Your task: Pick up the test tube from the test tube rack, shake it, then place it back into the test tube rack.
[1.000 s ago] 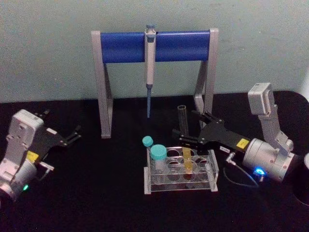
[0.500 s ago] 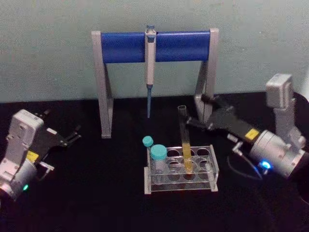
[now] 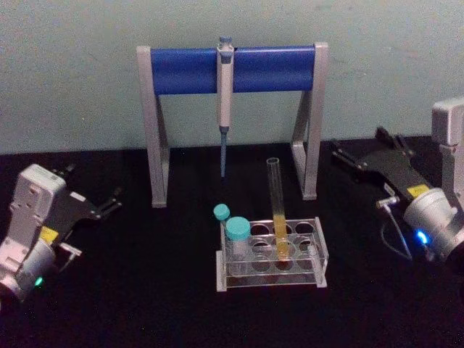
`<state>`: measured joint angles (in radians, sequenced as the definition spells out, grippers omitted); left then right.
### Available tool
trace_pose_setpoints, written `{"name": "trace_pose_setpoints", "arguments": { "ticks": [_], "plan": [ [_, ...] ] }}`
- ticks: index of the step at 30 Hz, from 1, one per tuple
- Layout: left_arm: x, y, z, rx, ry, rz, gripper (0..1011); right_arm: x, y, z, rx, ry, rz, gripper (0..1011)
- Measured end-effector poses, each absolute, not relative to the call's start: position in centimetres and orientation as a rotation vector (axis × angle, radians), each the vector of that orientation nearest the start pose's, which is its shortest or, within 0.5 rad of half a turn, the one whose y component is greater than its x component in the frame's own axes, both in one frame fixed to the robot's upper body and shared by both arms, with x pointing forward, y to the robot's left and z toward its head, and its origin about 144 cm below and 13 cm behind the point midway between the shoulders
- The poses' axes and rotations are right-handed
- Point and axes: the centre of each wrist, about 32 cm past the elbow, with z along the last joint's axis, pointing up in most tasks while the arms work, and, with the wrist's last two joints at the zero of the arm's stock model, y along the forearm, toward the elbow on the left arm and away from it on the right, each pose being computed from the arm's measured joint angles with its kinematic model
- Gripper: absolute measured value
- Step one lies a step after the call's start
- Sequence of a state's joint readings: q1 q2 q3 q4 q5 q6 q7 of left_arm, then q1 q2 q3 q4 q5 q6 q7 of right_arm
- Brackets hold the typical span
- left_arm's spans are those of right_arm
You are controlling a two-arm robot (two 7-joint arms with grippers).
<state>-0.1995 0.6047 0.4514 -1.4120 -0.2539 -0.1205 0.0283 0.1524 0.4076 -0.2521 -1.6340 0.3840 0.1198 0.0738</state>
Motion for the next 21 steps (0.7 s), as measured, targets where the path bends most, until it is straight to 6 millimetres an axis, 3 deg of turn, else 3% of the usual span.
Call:
{"name": "trace_pose_setpoints", "arguments": {
  "ticks": [10, 21],
  "plan": [
    [48.9, 31.0, 114.0, 0.305, -0.285, 1.248, 1001, 48.9, -26.7, 117.5, -0.188, 0.097, -1.337, 1000],
    [48.9, 31.0, 114.0, 0.304, -0.285, 1.248, 1001, 49.0, -27.0, 117.2, -0.197, 0.110, -1.329, 1000]
  ]
}}
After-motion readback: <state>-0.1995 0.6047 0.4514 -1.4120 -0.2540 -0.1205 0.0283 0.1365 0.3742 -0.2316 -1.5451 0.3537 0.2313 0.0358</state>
